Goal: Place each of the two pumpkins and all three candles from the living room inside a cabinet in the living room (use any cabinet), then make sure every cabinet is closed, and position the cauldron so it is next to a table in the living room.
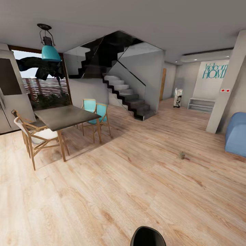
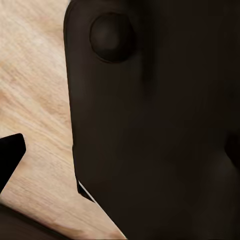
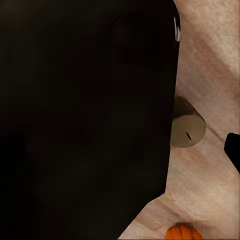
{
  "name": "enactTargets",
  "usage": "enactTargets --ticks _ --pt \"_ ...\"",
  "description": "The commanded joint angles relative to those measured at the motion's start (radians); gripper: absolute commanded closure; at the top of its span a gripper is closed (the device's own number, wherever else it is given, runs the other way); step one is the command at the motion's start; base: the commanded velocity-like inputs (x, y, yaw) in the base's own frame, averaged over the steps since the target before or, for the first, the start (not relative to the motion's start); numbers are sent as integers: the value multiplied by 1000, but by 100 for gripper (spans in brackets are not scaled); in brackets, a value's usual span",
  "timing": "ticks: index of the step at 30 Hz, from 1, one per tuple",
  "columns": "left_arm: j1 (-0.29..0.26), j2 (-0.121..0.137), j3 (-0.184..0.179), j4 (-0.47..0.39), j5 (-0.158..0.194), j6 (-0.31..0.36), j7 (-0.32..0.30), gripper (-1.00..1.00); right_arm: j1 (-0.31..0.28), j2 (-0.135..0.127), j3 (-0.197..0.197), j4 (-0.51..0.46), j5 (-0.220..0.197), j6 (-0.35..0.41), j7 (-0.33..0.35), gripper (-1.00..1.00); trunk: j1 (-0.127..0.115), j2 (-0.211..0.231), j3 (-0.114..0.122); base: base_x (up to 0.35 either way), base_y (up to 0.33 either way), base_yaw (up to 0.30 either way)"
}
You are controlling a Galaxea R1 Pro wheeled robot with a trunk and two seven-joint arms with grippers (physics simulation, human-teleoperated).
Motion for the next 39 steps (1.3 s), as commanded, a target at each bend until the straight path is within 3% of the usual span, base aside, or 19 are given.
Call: enactTargets --ticks 1,5,12,24,30,39 --pt "-2 6 -6 -6 6 -6 6 -100 -5 6 6 -6 1 6 6 -100 0 0 -1 0 0 0" --pt "4 18 -10 -15 28 -19 13 -100 -8 7 29 -28 2 28 3 -100 0 0 -1 0 0 0" --pt "4 18 -10 -15 66 -19 13 -100 -8 7 30 -68 2 60 3 -100 0 0 -1 0 0 0" --pt "4 18 -10 -15 66 -19 13 -100 -8 7 30 -111 2 60 3 -100 0 0 -1 0 0 0" --pt "11 24 1 -15 32 -5 -4 -100 -22 3 -2 -77 0 27 -4 -100 0 0 -1 0 117 0" --pt "11 27 6 -16 -1 -6 -9 -100 -28 1 -9 -31 1 -6 -7 -100 0 0 -1 0 250 0"
